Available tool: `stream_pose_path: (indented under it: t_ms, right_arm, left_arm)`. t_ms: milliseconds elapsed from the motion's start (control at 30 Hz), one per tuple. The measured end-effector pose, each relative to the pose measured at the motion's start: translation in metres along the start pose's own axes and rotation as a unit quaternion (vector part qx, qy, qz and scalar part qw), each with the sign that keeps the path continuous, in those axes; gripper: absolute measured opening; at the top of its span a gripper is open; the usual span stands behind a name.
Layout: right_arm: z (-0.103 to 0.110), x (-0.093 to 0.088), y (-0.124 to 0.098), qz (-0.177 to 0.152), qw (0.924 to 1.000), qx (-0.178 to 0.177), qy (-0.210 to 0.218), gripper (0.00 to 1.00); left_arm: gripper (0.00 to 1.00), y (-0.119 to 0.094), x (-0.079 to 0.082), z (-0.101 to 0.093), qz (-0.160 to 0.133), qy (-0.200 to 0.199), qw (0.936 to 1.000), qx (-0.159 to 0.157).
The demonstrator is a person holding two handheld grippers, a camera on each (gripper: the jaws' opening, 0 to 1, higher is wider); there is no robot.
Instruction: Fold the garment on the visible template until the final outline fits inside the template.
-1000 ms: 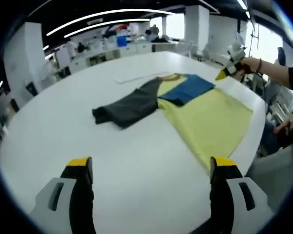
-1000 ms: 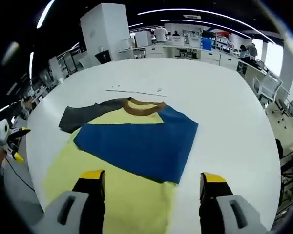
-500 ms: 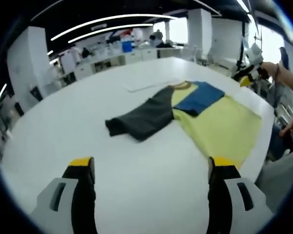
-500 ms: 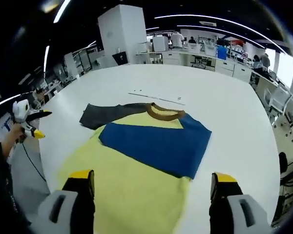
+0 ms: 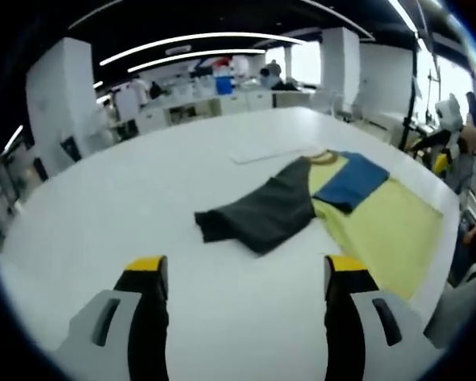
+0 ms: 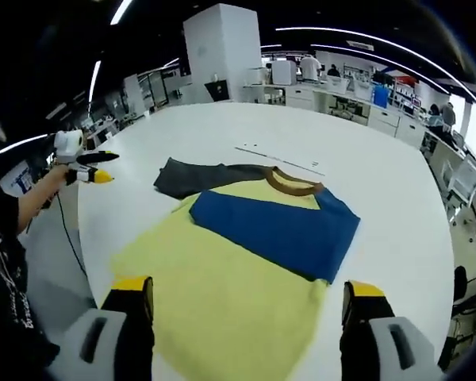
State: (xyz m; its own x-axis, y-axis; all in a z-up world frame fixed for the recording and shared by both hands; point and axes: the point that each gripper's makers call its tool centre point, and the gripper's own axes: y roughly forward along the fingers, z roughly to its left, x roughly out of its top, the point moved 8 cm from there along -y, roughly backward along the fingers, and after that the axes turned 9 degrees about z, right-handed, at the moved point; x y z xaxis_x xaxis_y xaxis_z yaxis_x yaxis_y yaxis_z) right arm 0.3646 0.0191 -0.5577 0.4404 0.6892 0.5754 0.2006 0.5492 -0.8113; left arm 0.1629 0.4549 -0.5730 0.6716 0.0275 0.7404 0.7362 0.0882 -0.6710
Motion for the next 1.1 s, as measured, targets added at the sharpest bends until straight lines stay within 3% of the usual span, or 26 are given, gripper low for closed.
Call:
stream_pose_path:
  t_ms: [167, 367, 600, 1100]
  right_arm:
    - [0.004, -0.001, -0.006, -0.007, 1.0000, 0.003, 0.004, 0.99]
    - [0.009, 0.000, -0.012, -0.018, 0.9998, 0.002, 0.004, 0.99]
    - [0.011, -0.001, -0.012, -0.027, 0.9995, 0.003, 0.018, 0.99]
    - [0.013, -0.012, -0.014, -0.026, 0.9983, -0.014, 0.051, 0.97]
  left_arm:
    - [0.72, 0.012, 0.005, 0.010, -0.014, -0.019, 0.9997, 0.009]
    - [0.65, 0.034, 0.001, 0.019, -0.009, -0.056, 0.9984, 0.005]
    - [0.54, 0.063, -0.007, 0.030, -0.013, -0.114, 0.9933, 0.013]
    - [0.33, 0.112, -0.014, 0.035, -0.004, -0.183, 0.9830, 0.008]
